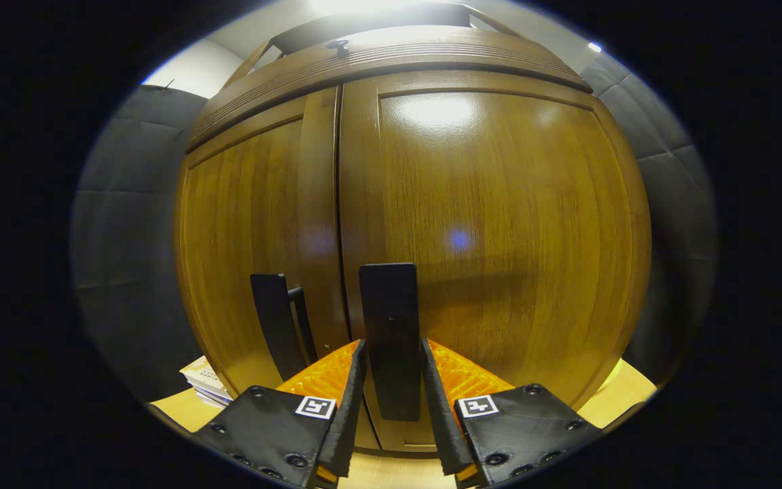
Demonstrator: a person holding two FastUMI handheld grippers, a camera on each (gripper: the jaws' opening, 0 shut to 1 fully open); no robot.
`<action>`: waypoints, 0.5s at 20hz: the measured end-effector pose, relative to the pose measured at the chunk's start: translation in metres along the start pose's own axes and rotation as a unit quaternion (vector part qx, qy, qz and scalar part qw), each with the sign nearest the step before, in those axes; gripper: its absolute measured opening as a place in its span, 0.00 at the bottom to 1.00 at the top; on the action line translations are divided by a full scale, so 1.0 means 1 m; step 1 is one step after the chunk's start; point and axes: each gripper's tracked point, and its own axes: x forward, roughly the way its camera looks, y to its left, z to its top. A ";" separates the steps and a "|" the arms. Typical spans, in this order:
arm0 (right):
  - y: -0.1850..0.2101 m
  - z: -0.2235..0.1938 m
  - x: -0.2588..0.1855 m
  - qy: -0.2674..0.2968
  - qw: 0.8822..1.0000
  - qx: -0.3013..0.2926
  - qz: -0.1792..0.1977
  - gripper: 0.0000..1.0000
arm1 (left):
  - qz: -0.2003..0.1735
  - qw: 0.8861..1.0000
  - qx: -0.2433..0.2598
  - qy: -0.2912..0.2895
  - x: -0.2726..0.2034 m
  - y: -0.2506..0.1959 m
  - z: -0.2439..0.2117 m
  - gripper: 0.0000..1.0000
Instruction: Open the right door of the double-door shoe cabinet with the right hand, and open the left door with the left hand.
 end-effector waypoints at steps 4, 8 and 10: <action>-0.003 0.000 0.004 0.005 1.000 -0.003 -0.016 0.23 | -0.004 1.000 -0.002 -0.004 -0.003 0.000 0.003 0.96; -0.002 -0.002 -0.003 0.018 1.000 0.001 -0.014 0.16 | -0.008 1.000 -0.007 -0.012 -0.010 0.004 0.006 0.96; 0.000 -0.002 -0.013 0.018 1.000 0.000 -0.009 0.16 | -0.010 1.000 -0.009 -0.016 -0.014 0.004 0.009 0.96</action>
